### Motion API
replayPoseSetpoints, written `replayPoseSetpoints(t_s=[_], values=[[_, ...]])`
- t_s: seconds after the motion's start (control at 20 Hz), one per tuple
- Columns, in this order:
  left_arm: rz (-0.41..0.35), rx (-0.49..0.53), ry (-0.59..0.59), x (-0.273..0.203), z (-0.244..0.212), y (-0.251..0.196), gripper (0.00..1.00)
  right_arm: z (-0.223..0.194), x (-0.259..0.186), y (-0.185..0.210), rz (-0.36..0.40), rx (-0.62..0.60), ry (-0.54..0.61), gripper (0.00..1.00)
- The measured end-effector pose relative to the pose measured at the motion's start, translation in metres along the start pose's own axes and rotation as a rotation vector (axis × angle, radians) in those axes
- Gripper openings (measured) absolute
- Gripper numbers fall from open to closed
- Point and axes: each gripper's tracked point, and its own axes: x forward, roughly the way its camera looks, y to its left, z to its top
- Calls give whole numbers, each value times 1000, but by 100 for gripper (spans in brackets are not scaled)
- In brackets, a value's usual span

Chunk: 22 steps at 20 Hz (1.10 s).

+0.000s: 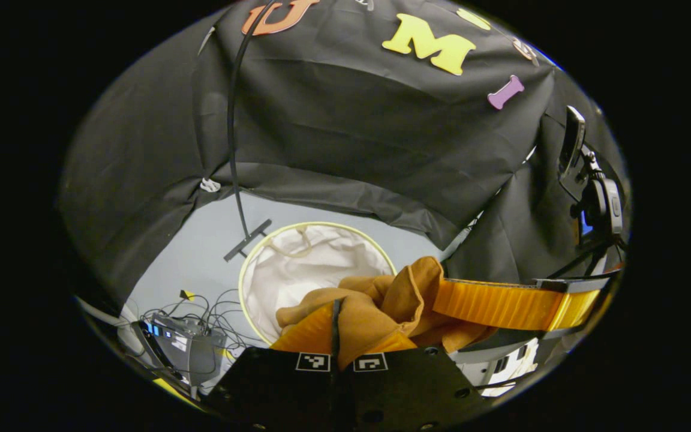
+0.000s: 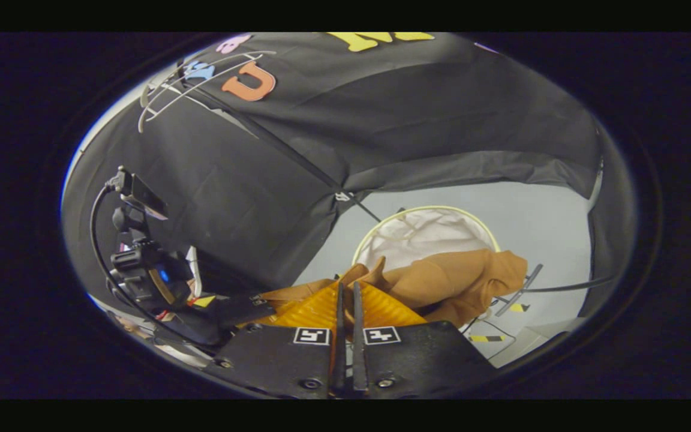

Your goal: Grasp the clothes on the hanger with both hands and then place them into the laundry hamper below.

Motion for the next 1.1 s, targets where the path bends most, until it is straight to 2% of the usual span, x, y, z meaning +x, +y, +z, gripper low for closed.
replayPoseSetpoints(t_s=[0.2,0.3,0.35,0.4,0.45,0.6,0.65,0.7,0.8,0.85,0.95,1.05,1.1], values=[[63,69,0,-1,5,15,0,11,0,-14,-123,-80,-42,7],[88,103,-3,-2,8,20,1,16,-5,-19,-153,-123,-63,10],[81,114,-15,-1,12,20,7,18,-5,-17,-155,-129,-66,11],[65,114,-17,-1,13,17,0,19,-6,-18,-165,-135,-70,10],[49,111,-24,1,12,15,24,22,-7,-17,-178,-142,-79,12],[86,123,-43,-4,16,25,97,22,-23,-19,-198,-147,-95,54],[93,123,-43,-9,14,30,97,25,-28,-20,-203,-139,-107,65],[97,119,-42,-12,12,34,97,27,-31,-20,-212,-135,-118,65],[106,111,-55,-20,12,42,97,34,-35,-20,-222,-133,-144,77],[110,110,-66,-25,15,44,97,39,-37,-19,-226,-141,-157,80],[119,112,-89,-35,20,47,97,43,-41,-19,-232,-165,-172,78],[118,114,-111,-45,27,46,97,45,-46,-16,-226,-186,-179,82],[112,116,-127,-52,31,43,100,51,-53,-13,-236,-199,-201,82]])
